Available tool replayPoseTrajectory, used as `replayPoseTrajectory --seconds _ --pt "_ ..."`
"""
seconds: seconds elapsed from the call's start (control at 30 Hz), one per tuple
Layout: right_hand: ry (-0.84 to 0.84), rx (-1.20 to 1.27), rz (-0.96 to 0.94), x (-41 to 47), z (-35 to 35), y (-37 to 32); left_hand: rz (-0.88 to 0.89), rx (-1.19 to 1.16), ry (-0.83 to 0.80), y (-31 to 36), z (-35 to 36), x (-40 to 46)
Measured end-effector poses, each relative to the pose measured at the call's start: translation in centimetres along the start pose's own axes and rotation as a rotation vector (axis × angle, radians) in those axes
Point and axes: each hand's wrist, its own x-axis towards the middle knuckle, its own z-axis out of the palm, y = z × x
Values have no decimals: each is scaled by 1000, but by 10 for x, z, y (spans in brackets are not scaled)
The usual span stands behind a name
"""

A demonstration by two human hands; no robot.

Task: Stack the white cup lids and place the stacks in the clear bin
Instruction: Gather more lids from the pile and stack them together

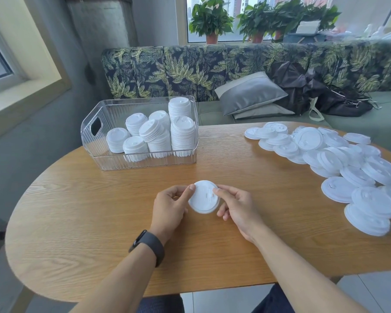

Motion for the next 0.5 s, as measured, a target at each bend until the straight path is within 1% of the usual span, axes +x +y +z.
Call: replayPoseTrajectory --seconds 0.2,0.5 --pt "5 -30 -14 0 1 0 -48 -73 -18 3 -3 0" --pt "7 -35 -11 -3 1 -3 -58 -55 -20 2 -1 0"
